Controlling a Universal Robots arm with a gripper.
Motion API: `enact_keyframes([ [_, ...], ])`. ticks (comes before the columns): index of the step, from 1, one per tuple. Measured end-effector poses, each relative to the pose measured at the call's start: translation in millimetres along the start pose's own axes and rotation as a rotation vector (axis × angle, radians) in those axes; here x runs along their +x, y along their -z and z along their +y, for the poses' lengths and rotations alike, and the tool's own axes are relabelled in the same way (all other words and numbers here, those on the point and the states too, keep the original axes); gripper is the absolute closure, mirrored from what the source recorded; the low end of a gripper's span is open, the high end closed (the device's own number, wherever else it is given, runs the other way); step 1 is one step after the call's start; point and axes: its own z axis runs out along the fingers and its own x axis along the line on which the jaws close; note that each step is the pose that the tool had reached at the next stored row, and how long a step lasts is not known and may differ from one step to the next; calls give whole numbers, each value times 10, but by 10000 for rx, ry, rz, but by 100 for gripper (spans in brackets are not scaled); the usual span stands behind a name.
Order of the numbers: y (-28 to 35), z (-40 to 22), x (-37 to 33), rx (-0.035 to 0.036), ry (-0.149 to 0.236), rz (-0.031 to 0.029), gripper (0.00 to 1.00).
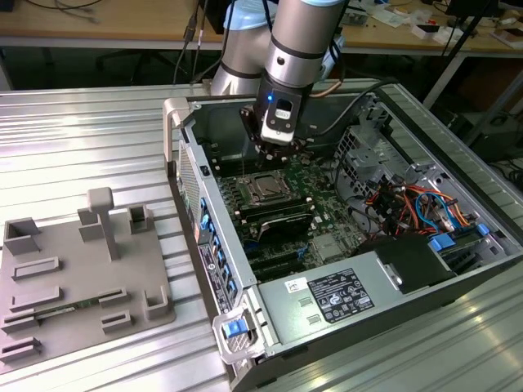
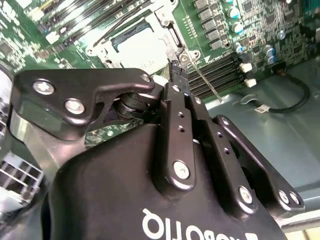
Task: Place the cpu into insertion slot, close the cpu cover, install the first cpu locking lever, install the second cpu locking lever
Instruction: 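Install the first cpu locking lever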
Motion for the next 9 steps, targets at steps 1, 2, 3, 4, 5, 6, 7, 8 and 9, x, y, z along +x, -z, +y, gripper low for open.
enact_keyframes([
  [1,0,0,0,2,256,1,89],
  [2,-1,-1,1,2,405,2,89],
  [3,-2,-13,8,2,533,3,89],
  [4,-1,-37,23,4,551,2,89],
  [5,0,-61,39,5,552,2,89],
  [6,-1,-115,73,2,551,1,89],
  [7,-1,-159,101,1,555,0,89],
  [8,-1,-187,119,0,555,0,89],
  [9,-1,-213,135,0,556,-1,89],
])
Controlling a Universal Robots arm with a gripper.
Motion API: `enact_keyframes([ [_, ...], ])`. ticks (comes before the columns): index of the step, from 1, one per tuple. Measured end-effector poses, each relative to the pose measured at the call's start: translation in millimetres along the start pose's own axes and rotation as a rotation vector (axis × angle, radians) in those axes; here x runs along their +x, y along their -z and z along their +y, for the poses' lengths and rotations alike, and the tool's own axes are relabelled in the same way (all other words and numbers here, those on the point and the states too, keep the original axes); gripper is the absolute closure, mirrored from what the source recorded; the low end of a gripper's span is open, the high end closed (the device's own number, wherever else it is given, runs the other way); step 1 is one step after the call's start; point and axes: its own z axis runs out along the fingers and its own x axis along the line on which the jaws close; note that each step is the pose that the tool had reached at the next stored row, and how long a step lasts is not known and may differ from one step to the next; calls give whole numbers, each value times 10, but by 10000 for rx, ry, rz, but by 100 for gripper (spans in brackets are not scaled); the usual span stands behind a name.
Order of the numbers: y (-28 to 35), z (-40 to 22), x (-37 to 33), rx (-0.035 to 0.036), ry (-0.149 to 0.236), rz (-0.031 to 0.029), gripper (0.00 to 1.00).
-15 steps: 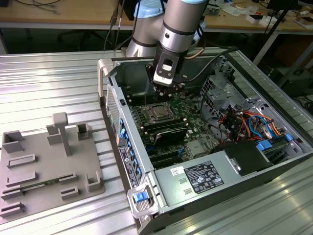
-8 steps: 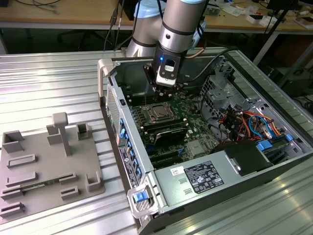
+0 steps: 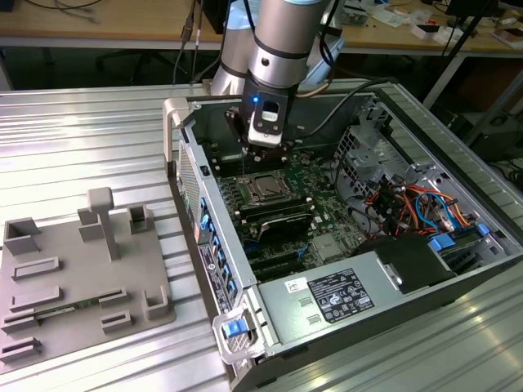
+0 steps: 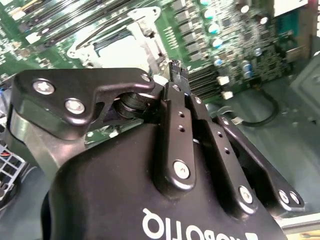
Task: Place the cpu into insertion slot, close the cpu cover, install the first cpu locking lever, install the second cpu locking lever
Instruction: 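Install the first cpu locking lever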
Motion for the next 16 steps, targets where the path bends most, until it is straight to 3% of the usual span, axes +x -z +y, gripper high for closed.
enact_keyframes([
  [3,-1,-55,39,-2,82,1,89],
  [5,0,-56,40,3,397,3,89],
  [7,0,-57,40,14,1290,6,89],
  [16,-5,-56,40,35,3539,14,89],
])
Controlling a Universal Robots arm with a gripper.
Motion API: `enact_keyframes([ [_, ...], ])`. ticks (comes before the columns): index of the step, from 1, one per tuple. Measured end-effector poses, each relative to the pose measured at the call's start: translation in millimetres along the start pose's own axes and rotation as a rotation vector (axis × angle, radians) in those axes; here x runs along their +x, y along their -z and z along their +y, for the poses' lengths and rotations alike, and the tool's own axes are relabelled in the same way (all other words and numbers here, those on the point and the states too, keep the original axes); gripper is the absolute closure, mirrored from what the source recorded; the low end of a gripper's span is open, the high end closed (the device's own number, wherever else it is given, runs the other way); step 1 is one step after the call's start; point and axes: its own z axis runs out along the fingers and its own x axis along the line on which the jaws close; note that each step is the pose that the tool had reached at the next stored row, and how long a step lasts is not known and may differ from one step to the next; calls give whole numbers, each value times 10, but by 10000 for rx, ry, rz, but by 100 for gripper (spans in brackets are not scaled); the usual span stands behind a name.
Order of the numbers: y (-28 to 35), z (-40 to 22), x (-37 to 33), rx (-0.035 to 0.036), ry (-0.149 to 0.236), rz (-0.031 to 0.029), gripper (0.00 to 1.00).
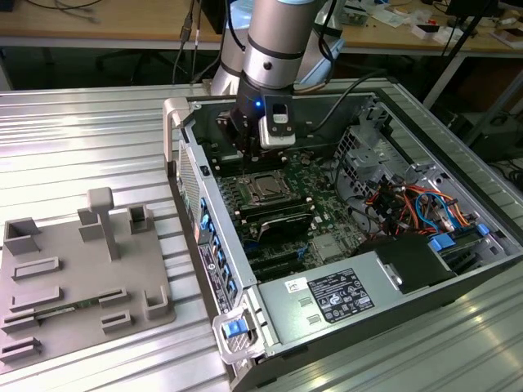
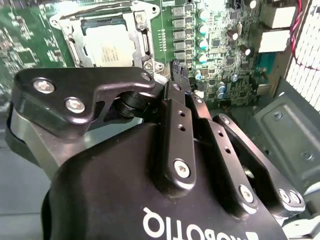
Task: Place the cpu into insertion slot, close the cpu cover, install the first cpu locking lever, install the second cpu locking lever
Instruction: 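Install the first cpu locking lever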
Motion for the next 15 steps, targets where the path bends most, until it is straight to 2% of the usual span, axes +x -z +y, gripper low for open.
enact_keyframes([
  [2,-2,-6,9,-4,128,0,89],
  [7,-1,-34,51,-1,140,1,89],
  [15,-1,-37,55,1,158,1,89],
])
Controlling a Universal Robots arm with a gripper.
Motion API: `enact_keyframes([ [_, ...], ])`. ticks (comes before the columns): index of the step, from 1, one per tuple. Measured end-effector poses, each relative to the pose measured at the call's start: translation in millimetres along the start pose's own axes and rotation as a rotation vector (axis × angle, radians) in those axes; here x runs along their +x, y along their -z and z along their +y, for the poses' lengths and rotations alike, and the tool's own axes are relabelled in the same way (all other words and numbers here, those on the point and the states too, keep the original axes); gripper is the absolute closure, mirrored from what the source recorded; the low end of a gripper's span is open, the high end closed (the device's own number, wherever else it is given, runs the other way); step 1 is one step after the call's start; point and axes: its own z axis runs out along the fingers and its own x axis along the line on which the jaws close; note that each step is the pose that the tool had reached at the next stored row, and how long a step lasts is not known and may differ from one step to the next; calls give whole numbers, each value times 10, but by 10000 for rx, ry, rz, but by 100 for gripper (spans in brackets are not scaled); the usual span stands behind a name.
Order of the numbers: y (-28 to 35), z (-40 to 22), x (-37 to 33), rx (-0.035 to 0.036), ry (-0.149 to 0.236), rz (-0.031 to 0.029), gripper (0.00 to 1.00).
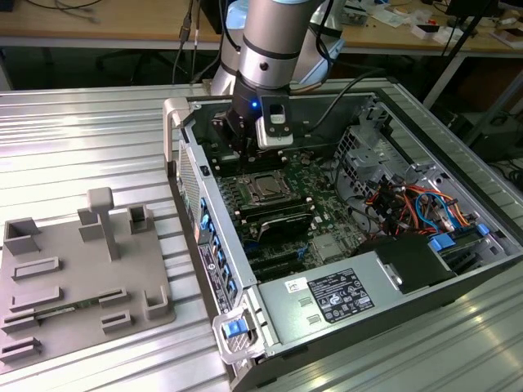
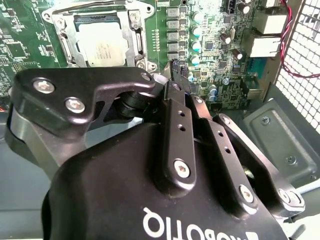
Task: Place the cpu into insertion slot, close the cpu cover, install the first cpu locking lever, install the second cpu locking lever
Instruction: 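Install the first cpu locking lever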
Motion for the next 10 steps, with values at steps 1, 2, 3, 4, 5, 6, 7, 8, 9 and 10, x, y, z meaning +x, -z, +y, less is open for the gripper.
enact_keyframes([
  [1,0,0,0,0,25,0,89],
  [2,0,0,0,1,67,0,89],
  [3,0,0,0,2,129,0,89],
  [4,0,-1,1,3,228,1,89],
  [5,0,-1,1,6,485,2,89],
  [6,1,-2,2,9,789,3,89],
  [7,0,-7,11,9,1012,4,89],
  [8,0,-20,30,11,1048,4,89],
  [9,0,-33,50,11,1057,4,89],
  [10,0,-51,78,11,1072,4,89],
])
